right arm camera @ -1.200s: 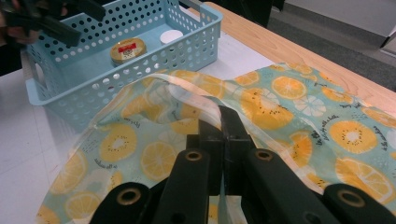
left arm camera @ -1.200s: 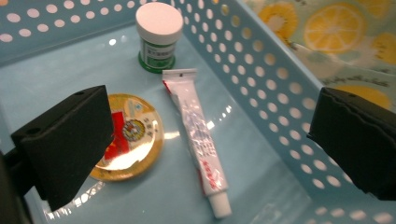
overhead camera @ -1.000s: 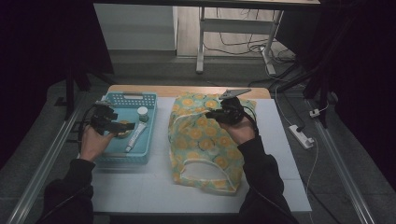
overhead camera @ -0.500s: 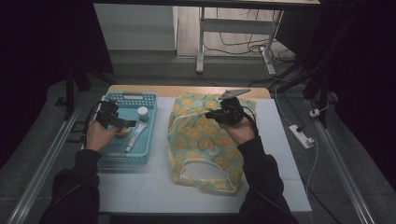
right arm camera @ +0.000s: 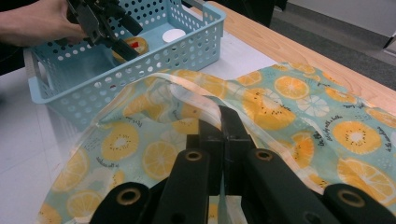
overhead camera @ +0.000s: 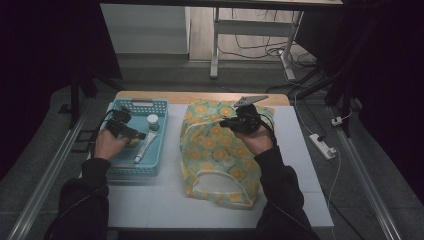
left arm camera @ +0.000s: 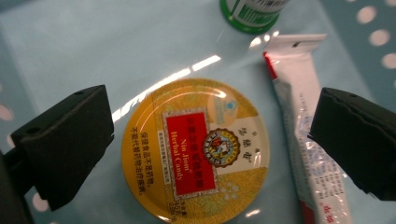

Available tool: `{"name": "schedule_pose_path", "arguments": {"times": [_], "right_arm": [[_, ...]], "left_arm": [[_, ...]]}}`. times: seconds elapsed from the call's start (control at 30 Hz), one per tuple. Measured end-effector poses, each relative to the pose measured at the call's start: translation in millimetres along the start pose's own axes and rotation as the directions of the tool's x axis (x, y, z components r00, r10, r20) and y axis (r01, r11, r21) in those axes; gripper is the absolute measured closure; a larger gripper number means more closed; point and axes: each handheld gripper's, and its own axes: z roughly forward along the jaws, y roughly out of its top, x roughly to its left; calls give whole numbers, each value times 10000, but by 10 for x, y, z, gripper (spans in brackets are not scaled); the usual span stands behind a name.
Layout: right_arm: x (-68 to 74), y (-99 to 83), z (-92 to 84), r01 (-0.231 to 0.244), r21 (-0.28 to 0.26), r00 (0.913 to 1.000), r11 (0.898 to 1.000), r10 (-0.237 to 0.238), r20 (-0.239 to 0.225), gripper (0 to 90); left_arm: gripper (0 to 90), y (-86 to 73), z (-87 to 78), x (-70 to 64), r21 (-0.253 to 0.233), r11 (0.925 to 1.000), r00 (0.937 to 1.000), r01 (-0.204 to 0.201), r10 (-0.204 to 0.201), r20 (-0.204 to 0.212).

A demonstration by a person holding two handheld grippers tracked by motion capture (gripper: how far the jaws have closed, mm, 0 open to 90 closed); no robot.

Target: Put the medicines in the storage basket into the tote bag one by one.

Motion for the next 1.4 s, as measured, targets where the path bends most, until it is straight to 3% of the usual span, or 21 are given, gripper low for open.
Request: {"name": "schedule_pose_path", "arguments": {"times": [0.2, 0.37, 0.5, 0.67, 0.87, 1.13, 1.4], "right_arm": [[2, -1, -2, 10, -9, 10000, 10000, -10, -10, 892], [-2, -4, -9, 1, -16, 10000, 10000, -1, -7, 892], [-5, -7, -12, -16, -8, 10000, 10000, 16, 1, 893], [-10, -11, -12, -27, -1, 10000, 10000, 27, 25, 893], [-17, -11, -20, -39, -34, 10000, 10000, 39, 46, 893], [-27, -12, -36, -32, -111, 10000, 9999, 33, 89, 892], [-26, -11, -49, -8, -156, 9999, 9999, 9, 105, 893]], "left_arm": [[17, 20, 50, -19, 604, 9981, 9986, 113, -81, -519], [94, 19, 76, -39, 973, 9951, 9967, 169, -90, -805], [190, 10, 84, -35, 1165, 9929, 9976, 232, -154, -676], [197, 8, 74, -40, 1197, 9924, 9977, 279, -203, -643], [199, 3, 4, -29, 698, 9965, 9978, 465, -430, -511], [200, 14, -149, -90, -176, 9998, 9999, 56, -58, -150], [200, 12, -393, -190, -1018, 9937, 9986, -463, 485, 197]]}}
